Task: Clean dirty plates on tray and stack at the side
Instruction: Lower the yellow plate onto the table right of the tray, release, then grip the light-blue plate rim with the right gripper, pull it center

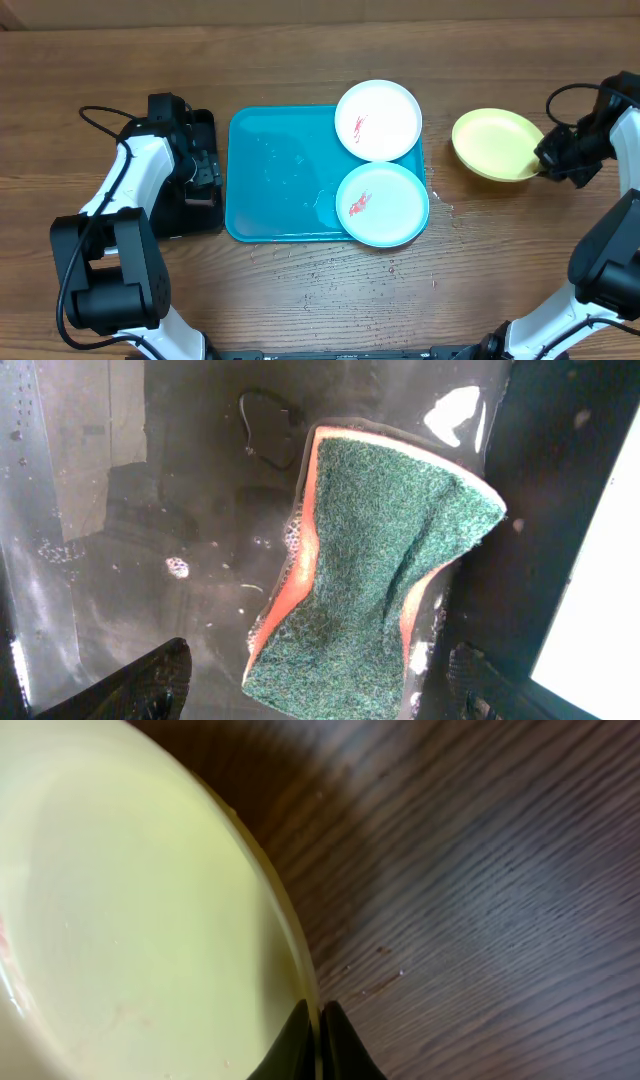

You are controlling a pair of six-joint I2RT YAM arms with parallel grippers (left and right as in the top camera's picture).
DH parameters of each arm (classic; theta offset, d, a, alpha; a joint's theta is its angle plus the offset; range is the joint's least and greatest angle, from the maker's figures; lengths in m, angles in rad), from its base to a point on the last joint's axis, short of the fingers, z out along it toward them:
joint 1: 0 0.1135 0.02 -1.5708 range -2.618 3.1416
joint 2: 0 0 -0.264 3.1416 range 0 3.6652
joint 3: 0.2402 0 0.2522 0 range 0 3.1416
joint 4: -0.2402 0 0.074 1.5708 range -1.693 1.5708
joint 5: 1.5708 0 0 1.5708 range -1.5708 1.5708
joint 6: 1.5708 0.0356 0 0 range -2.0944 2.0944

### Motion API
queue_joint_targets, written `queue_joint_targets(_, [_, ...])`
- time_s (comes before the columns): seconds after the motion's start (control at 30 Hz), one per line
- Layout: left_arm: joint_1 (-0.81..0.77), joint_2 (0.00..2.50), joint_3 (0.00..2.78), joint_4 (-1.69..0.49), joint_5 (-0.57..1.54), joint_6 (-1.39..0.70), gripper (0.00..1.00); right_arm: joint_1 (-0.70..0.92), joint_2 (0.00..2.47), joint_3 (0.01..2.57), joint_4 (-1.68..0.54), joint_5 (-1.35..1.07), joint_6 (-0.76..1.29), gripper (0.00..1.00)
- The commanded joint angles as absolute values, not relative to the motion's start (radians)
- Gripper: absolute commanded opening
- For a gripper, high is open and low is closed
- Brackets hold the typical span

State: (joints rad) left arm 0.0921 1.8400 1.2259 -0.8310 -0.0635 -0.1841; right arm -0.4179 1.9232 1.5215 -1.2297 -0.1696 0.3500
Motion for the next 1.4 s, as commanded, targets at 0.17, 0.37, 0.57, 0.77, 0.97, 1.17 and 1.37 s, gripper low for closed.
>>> queue_joint_targets(0.17, [0.091, 1.823, 1.243, -0.833, -0.052, -0.187, 0.83, -0.411, 1.892, 1.362, -1.100, -0.184, 0.336, 0.04])
queue_joint_targets(0.37, [0.091, 1.823, 1.243, -0.833, -0.052, -0.187, 0.83, -0.405, 1.892, 1.358, -1.135, -0.178, 0.336, 0.18])
queue_joint_targets(0.57, [0.091, 1.823, 1.243, -0.830, -0.052, -0.187, 0.83, -0.405, 1.890, 1.362, -1.211, -0.219, 0.317, 0.49])
queue_joint_targets(0.77, [0.091, 1.823, 1.243, -0.830, -0.052, -0.187, 0.83, -0.385, 1.885, 1.387, -1.269, -0.385, 0.133, 0.54])
queue_joint_targets(0.97, [0.091, 1.823, 1.243, -0.826, -0.052, -0.188, 0.84, -0.262, 1.885, 1.387, -1.298, -0.408, 0.030, 0.54])
queue_joint_targets(1.17, [0.091, 1.823, 1.243, -0.826, -0.052, -0.187, 0.84, -0.084, 1.885, 1.387, -1.299, -0.391, 0.031, 0.51])
queue_joint_targets(1.37, [0.091, 1.823, 1.243, -0.827, -0.052, -0.187, 0.84, 0.054, 1.885, 1.379, -1.257, -0.244, 0.136, 0.48])
